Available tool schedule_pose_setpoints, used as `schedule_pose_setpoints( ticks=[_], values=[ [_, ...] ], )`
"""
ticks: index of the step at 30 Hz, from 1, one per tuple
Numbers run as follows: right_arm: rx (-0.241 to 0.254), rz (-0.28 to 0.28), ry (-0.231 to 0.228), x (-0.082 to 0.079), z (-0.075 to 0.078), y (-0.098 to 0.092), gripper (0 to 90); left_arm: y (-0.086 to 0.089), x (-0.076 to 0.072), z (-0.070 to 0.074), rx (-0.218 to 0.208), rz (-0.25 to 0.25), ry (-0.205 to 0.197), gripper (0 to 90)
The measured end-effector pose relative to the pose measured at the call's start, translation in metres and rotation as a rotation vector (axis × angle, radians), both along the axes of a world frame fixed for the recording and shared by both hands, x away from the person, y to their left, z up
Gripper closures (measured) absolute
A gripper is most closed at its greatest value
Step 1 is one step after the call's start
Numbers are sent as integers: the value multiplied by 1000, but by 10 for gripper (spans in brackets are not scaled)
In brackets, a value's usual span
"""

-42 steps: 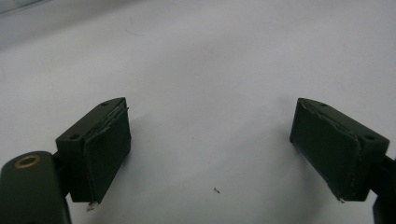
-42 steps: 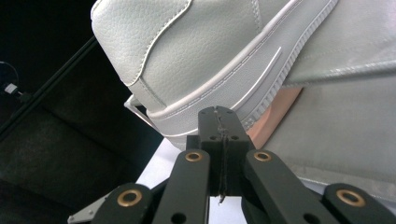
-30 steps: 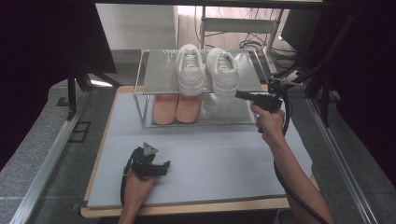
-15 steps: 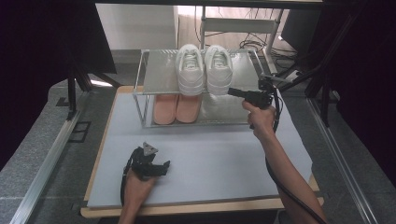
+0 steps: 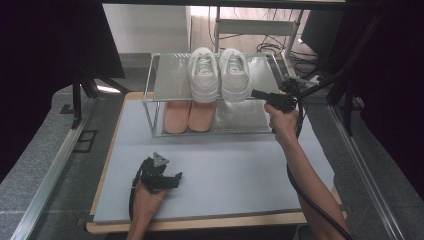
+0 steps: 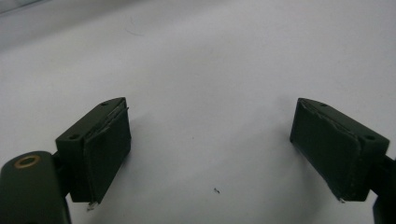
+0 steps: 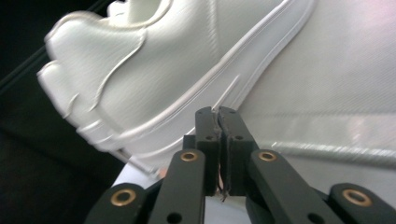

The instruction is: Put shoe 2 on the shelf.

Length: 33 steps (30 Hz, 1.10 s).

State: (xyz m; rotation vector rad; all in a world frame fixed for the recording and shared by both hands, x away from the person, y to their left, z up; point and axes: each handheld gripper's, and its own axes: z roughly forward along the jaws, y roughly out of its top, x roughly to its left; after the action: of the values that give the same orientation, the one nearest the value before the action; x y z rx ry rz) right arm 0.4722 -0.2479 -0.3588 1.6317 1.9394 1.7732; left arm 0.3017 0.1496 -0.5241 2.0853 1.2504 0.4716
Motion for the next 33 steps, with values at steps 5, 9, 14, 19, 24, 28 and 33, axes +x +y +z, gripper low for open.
schedule_pose_setpoints(
  ticks=[5,9,14,19,24,28,33],
  values=[
    [-2,-39,11,12,0,4,894,0,0,0,1,-1,0,127],
    [-21,-66,16,20,1,9,900,0,0,0,0,0,0,127],
    [-28,-71,30,27,0,16,900,0,0,0,1,0,0,127],
    [-34,-80,27,26,-1,19,900,0,0,0,1,-1,0,127],
    [-38,-91,25,24,-1,21,900,0,0,0,1,-1,0,127],
    [-36,-97,26,23,-1,21,900,0,0,0,1,-1,0,127],
    [-15,-70,44,23,-2,24,900,0,0,0,1,-1,-1,127]
  ],
)
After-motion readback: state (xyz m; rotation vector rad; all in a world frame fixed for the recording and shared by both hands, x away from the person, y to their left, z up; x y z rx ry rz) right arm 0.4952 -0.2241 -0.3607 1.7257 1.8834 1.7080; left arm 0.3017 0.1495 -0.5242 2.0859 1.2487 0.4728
